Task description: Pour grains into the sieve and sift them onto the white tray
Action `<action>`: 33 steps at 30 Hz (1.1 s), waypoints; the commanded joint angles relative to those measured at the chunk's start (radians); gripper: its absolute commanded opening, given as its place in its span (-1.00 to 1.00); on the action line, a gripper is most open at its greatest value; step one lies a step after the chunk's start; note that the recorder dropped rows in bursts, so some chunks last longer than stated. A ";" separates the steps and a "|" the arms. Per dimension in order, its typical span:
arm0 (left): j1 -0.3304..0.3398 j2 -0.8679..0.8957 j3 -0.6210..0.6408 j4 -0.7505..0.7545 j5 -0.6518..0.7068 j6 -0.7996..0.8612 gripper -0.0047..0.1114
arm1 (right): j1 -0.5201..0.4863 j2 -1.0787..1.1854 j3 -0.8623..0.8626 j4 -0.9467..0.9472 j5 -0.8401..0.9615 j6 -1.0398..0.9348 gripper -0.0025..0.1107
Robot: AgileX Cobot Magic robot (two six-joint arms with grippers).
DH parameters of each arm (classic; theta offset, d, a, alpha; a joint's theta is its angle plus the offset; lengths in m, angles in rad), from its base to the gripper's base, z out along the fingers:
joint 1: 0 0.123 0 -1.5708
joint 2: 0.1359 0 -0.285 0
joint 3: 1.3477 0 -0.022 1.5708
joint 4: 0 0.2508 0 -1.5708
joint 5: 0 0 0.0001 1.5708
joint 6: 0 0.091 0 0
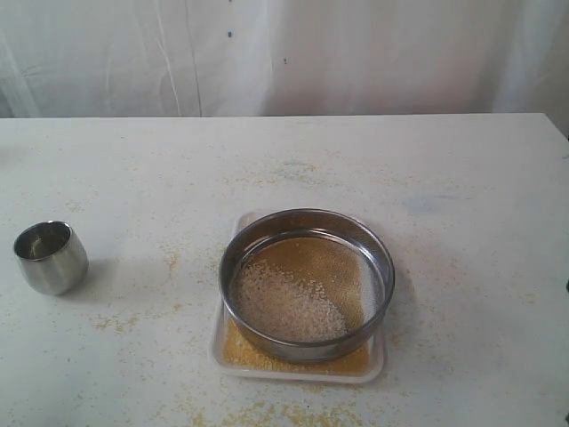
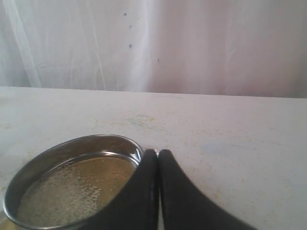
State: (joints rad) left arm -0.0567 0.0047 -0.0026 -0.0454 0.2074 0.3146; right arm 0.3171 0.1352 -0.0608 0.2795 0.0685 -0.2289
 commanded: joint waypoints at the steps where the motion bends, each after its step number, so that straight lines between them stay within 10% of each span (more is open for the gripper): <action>1: -0.004 -0.005 0.003 -0.006 0.001 -0.001 -0.90 | -0.046 -0.100 0.061 -0.009 -0.040 -0.037 -0.96; 33: -0.004 -0.005 0.003 -0.006 0.001 -0.001 -0.90 | -0.086 -0.135 0.061 -0.052 0.173 -0.080 -0.96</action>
State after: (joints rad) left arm -0.0567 0.0047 -0.0026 -0.0454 0.2074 0.3146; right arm 0.2373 0.0056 -0.0048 0.2337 0.2393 -0.3038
